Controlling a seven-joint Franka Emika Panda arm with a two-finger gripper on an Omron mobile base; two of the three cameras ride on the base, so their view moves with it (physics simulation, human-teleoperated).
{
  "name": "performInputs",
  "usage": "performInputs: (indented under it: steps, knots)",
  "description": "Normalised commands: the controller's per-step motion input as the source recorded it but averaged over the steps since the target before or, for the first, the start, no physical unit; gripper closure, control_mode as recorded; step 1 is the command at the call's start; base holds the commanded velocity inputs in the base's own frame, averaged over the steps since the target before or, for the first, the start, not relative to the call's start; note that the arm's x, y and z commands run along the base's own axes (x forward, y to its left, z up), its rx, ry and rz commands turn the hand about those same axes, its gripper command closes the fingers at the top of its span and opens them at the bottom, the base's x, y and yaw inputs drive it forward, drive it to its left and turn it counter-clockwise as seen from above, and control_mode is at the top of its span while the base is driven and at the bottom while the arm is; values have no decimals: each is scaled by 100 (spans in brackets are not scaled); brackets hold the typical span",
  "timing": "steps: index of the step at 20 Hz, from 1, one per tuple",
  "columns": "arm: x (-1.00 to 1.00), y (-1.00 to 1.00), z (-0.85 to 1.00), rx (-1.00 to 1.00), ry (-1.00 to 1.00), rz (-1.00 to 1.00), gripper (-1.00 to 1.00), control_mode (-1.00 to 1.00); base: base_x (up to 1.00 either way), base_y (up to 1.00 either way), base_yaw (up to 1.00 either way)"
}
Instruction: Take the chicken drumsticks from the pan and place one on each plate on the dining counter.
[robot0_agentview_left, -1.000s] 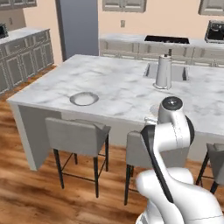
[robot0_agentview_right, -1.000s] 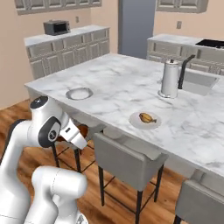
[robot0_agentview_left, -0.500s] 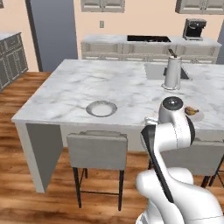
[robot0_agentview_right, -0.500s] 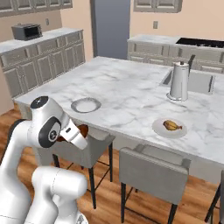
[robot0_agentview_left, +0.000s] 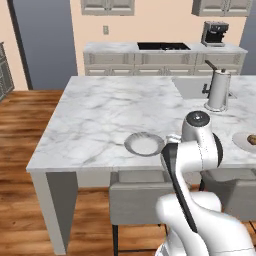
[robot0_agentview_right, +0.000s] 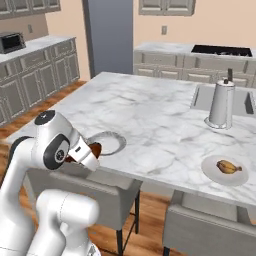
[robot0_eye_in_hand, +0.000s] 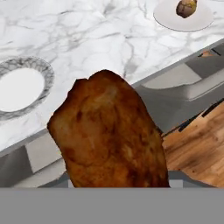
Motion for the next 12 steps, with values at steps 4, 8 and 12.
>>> performInputs:
  steps: [4, 8, 12]
  knots:
    - [0, 0, 0, 0, 0, 0, 100, 100, 85, 24, -22]
    - [37, 5, 12, 7, -1, -12, 100, -100, 19, 5, -6]
    - [71, 0, 47, 16, 0, -1, 100, -100, 0, 0, 0]
